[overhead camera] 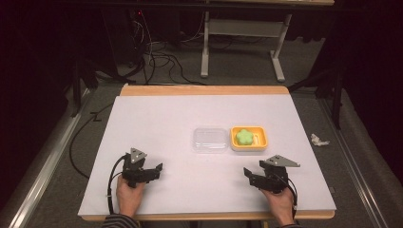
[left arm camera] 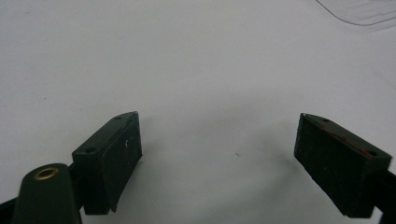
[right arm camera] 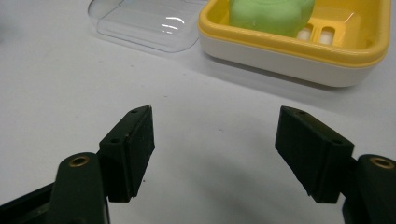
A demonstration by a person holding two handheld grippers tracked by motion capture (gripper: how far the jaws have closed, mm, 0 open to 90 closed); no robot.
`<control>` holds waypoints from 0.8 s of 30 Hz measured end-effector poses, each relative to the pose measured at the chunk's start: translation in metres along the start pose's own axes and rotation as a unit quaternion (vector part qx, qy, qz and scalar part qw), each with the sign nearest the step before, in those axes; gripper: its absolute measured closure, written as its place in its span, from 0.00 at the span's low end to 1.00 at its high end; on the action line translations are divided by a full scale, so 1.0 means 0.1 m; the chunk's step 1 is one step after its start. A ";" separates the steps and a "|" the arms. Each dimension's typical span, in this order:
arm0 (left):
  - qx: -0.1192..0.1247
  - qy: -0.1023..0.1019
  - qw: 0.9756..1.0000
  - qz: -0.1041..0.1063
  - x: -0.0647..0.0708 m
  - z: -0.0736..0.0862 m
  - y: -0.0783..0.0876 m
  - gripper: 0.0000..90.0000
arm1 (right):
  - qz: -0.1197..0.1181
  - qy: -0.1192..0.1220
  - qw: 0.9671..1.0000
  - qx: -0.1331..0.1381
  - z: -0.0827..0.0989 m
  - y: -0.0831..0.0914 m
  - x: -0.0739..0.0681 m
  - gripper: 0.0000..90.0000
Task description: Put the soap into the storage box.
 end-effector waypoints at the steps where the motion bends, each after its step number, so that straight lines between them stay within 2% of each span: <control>1: 0.000 0.000 1.000 0.000 0.00 0.00 0.00 0.17 | 0.002 0.002 1.000 -0.004 0.01 -0.01 0.00 0.32; 8: 0.000 0.000 1.000 0.000 0.00 0.00 0.00 0.17 | 0.010 0.009 1.000 -0.011 0.04 -0.08 0.01 0.32; 14: 0.000 0.001 1.000 -0.001 0.00 0.00 0.00 0.17 | 0.016 0.005 1.000 -0.011 0.06 -0.12 0.02 0.32; 24: -0.001 0.000 1.000 0.000 0.00 0.00 0.00 0.17 | 0.025 0.013 1.000 -0.010 0.07 -0.18 0.03 0.32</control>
Point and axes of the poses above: each handheld gripper's, and its own axes: y roughly backward along the jaws, z roughly out of its underside, x roughly to its right, the point moved 9 cm from there along -y, roughly forward along the jaws, and after that the axes turned 7 degrees about -y, right-handed, at the moved point
